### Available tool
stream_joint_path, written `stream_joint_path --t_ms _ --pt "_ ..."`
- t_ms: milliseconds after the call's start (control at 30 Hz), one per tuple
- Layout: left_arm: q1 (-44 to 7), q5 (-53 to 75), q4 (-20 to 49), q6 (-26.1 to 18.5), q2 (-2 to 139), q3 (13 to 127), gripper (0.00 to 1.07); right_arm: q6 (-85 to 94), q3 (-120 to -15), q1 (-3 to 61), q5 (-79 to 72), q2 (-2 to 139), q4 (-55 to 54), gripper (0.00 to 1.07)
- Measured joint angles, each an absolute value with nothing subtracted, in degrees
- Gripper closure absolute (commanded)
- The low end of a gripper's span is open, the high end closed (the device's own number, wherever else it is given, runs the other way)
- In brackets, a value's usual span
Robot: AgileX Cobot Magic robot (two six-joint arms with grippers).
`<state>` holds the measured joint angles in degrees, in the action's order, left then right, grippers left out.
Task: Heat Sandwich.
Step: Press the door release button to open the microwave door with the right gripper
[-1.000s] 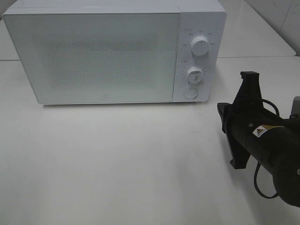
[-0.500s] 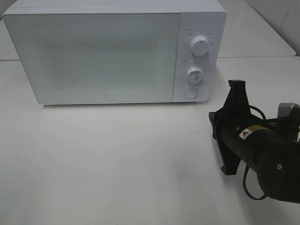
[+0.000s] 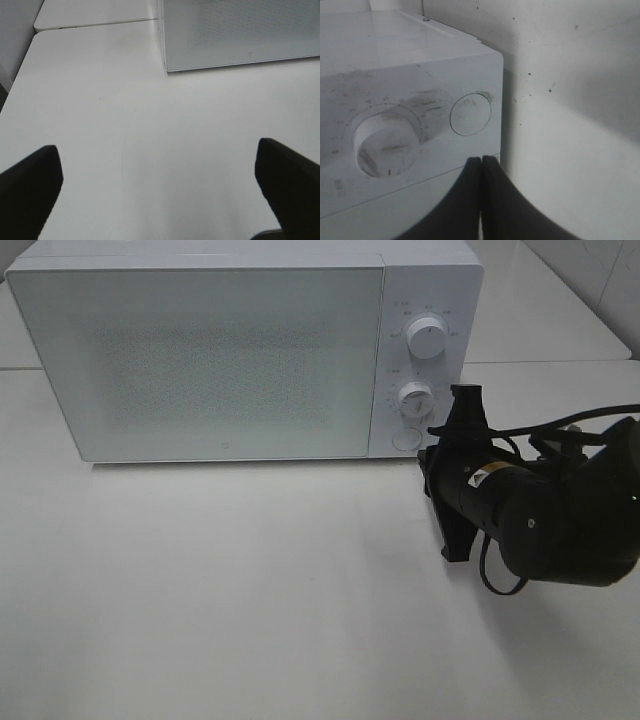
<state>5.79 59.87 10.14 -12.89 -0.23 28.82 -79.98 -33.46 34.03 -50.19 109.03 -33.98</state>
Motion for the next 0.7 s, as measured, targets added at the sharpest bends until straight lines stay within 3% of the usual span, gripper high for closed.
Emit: stream_joint_path --t_ms 700 --pt "5.8 59.9 10.1 -12.9 -0.2 28.8 0.05 -80.2 -48.6 27.6 -42.5 119.5 -29.2 1.07"
